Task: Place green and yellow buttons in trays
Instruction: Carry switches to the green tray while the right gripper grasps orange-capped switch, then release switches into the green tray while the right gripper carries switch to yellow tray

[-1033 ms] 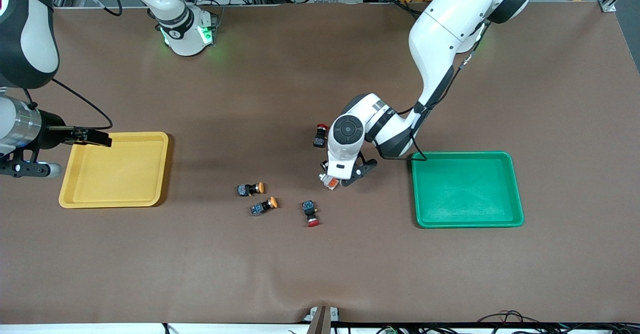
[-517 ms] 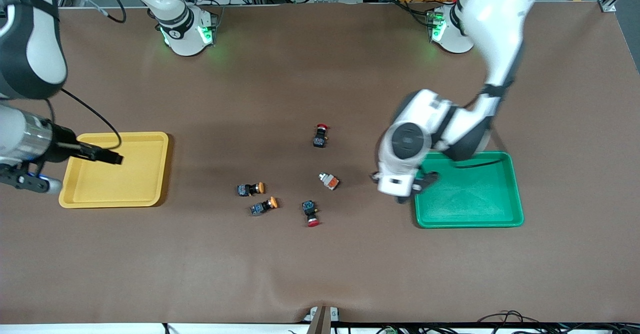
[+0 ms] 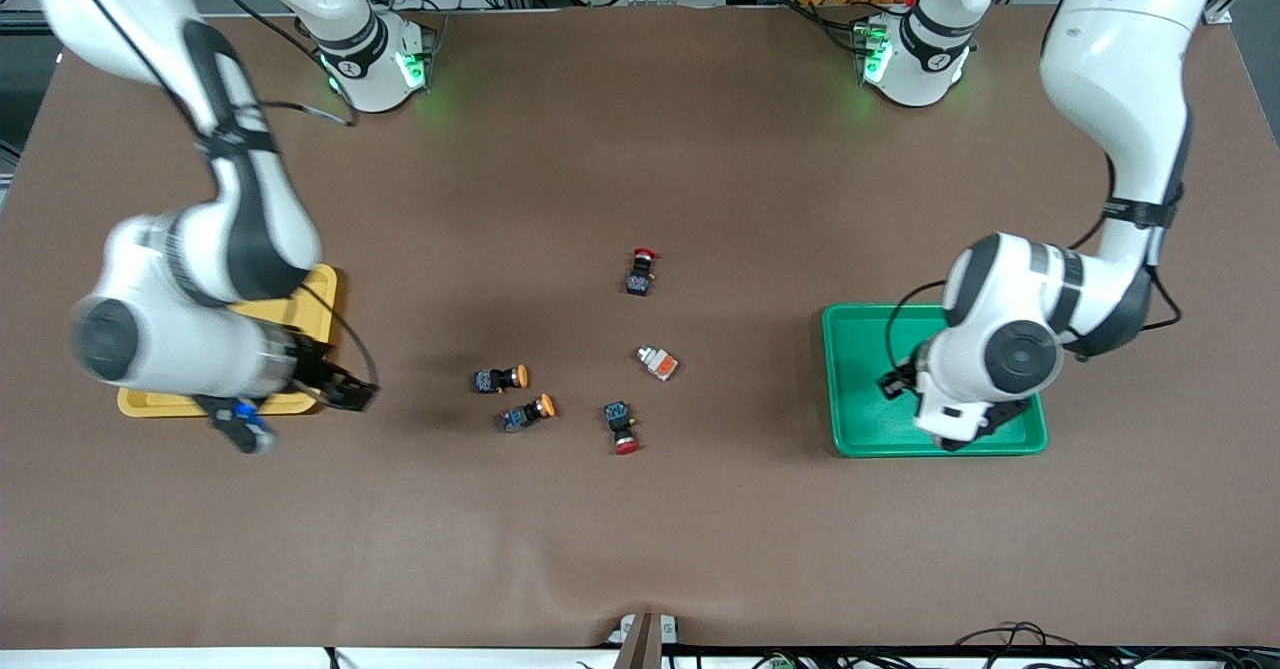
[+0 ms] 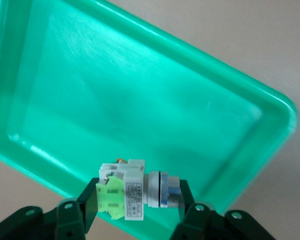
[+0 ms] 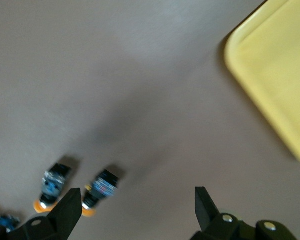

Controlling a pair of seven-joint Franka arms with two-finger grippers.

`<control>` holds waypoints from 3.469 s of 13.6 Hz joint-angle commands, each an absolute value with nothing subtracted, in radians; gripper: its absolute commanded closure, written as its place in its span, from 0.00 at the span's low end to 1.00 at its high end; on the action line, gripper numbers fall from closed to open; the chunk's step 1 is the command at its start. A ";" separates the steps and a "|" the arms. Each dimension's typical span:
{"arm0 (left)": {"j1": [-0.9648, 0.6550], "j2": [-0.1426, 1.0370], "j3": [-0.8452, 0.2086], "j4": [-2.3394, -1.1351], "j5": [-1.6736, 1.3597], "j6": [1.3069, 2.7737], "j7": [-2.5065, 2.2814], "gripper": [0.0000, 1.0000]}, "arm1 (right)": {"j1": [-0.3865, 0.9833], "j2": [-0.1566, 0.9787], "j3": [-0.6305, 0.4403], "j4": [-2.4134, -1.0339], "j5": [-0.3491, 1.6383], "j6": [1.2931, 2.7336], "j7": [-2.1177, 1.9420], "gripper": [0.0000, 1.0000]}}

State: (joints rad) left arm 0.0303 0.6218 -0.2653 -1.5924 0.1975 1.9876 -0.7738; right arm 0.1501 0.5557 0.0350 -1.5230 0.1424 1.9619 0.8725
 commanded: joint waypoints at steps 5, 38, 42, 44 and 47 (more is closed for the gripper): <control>0.121 0.618 -0.288 -1.611 0.224 2.039 -0.705 0.00 | 0.224 0.679 0.032 -1.488 0.172 2.082 1.130 0.00; -0.460 0.826 -0.216 -1.353 0.176 2.283 -1.513 1.00 | 0.103 0.684 0.021 -1.519 0.165 1.872 0.664 1.00; -0.313 0.688 -0.222 -1.425 0.169 2.063 -1.259 1.00 | -0.055 0.649 0.017 -1.522 0.095 1.790 0.377 1.00; -0.244 0.614 -0.221 -1.540 0.170 2.063 -1.140 1.00 | -0.132 0.643 0.017 -1.523 0.069 1.761 0.246 1.00; -0.149 0.511 -0.222 -1.693 0.172 2.072 -0.962 1.00 | -0.253 0.649 0.015 -1.525 0.063 1.726 0.002 1.00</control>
